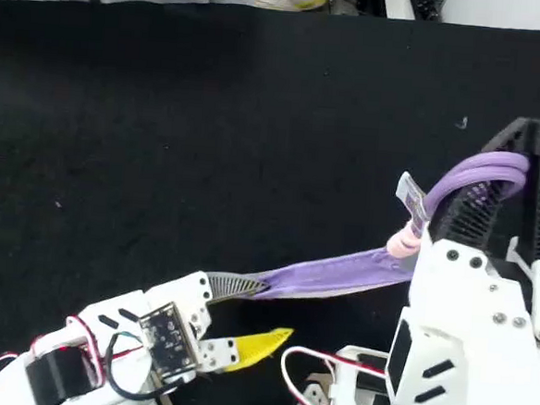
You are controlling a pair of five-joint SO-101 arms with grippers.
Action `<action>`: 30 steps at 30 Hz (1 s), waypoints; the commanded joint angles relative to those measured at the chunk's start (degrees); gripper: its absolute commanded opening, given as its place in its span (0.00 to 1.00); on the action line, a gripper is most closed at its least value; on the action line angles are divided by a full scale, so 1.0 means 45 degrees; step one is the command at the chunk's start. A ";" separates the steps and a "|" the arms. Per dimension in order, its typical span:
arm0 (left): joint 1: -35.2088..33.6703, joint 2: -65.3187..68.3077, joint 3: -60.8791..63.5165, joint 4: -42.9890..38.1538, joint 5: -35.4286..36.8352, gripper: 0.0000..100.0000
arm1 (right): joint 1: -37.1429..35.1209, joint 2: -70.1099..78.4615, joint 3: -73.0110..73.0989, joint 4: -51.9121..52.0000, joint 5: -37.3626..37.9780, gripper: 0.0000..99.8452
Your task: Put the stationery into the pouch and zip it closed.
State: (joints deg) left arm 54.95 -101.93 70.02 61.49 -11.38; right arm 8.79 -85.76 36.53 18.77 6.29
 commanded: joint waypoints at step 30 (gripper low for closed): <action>-0.2061 -0.0567 0.0479 0.0703 0.0801 0.03 | -0.2208 0.0850 -0.0791 0.2208 -0.0234 0.01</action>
State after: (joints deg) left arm 47.56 -104.92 74.24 62.81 -6.29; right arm -0.44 -83.12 35.47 28.70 5.14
